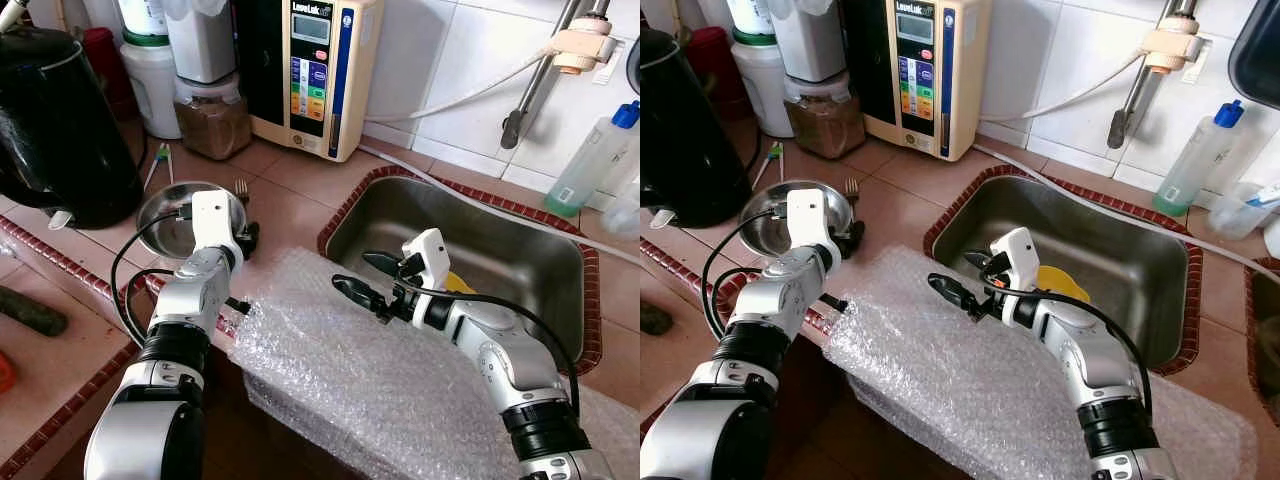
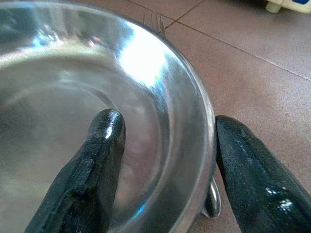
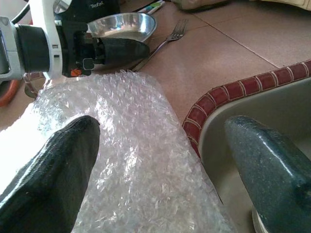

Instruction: Kitchen organization

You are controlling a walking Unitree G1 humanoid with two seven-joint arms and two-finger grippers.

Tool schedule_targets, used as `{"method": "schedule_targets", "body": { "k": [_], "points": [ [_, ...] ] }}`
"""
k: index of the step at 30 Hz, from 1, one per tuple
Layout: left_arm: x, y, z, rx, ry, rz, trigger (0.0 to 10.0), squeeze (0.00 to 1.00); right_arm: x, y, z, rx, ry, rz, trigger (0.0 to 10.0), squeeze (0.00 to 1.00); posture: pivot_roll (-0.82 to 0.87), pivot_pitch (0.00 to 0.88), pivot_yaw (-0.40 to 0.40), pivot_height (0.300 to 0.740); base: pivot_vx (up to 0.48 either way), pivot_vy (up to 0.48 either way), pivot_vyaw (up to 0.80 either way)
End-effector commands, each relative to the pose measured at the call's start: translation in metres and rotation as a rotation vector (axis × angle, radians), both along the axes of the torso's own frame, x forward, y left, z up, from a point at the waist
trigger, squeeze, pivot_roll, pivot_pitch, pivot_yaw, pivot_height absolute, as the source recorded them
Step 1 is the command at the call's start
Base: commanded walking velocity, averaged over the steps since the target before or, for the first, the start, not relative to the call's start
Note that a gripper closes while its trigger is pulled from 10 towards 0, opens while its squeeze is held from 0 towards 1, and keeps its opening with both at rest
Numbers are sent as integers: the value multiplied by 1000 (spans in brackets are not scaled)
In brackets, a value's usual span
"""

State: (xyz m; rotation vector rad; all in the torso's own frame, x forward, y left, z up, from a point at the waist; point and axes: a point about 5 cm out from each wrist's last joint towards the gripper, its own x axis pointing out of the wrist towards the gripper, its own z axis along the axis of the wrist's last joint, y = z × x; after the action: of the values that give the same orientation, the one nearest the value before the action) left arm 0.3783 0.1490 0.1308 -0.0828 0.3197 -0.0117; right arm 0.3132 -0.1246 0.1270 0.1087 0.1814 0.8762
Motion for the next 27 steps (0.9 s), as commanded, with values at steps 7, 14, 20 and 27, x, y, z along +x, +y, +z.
{"method": "schedule_targets", "body": {
  "k": [7,14,20,27],
  "points": [
    [-1,2,3,18,-26,8,0,0,1,-4,-2,-20,3,-8,10000,0,-43,0,-48,740,0,0,0],
    [-1,0,4,12,-38,2,0,0,2,-4,-2,-25,2,-10,10000,0,-41,0,-52,740,0,0,0],
    [-2,0,2,4,-39,-3,0,0,2,-5,-2,-28,2,-9,10000,0,-41,0,-55,740,0,0,0],
    [-3,-1,5,21,-74,-22,0,0,3,-5,-2,-34,2,-10,10000,0,-43,0,-57,740,0,0,0]
  ]
}}
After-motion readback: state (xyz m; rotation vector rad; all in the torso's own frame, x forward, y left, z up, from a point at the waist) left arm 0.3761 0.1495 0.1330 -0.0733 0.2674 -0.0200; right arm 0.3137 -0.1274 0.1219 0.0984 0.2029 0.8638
